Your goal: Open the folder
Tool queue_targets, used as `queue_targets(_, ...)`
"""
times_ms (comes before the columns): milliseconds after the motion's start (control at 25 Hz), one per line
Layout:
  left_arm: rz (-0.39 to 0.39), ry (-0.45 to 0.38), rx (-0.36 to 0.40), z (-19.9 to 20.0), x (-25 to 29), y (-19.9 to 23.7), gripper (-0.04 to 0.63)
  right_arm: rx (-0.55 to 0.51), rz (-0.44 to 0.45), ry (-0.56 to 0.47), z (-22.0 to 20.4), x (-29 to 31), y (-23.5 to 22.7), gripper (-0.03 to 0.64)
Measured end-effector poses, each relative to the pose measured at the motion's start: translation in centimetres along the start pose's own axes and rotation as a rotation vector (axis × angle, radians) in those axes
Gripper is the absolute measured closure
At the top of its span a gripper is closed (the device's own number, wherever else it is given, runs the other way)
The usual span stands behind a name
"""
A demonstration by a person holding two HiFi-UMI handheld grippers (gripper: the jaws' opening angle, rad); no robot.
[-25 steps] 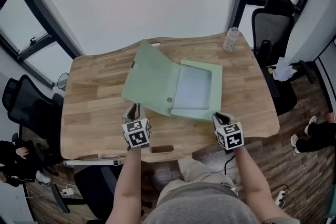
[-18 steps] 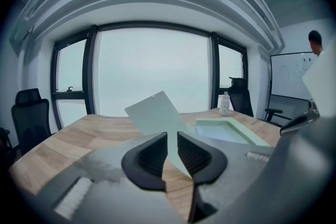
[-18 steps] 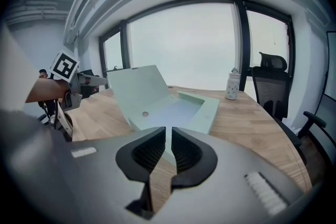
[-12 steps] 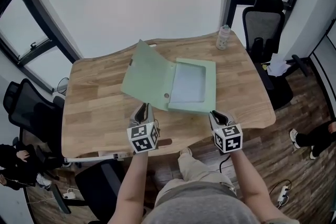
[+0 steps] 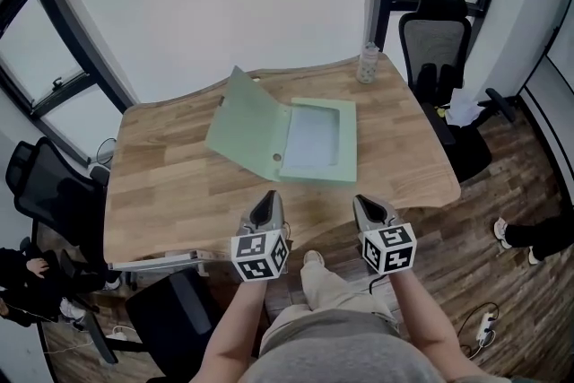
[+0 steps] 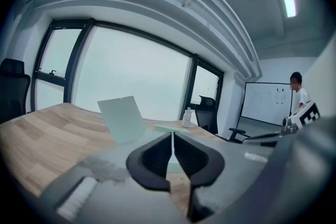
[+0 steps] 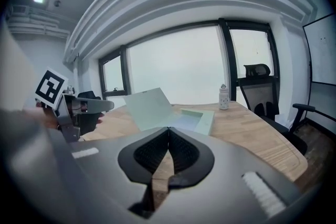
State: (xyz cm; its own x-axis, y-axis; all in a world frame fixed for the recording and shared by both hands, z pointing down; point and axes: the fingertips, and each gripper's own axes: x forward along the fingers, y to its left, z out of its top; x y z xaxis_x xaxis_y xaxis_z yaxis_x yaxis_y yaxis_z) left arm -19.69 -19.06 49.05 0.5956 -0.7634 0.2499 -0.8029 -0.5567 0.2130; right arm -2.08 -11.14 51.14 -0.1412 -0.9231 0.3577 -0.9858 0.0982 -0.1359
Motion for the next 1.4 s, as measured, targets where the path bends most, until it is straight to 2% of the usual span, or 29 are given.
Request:
queue_targets(320,-0.047,0.017,-0.050,-2.0,-3.4,-4.5,0.591,0.016,-0.001,-0.044,-0.4,-4.4,0.9,0.614)
queue_targets(600,-0.067,0.034,-0.049,-3.4,-6.1,-6.7,0.591,0.011,-0.007,-0.061,-1.3,-7.2,1.5,0.614)
queue_targets(920,-0.091,0.045,-0.033,-3.7,-6.2,-7.1,0.591,0.033,-0.022,-0.097,-0.6,-8.1,1.8,0.615)
queue_targets(1160,-0.114,0.056,-0.035,-3.6,-5.8,-7.4,0.591,-0.005,-0.028,-0.099,0.0,-8.0,2.4,0.617)
queue_targets(1400,-0.137,0.078,-0.038,-3.6,-5.1,-7.6,0.591,0.005,-0.043,-0.123,1.0,-8.2,2.1,0.617)
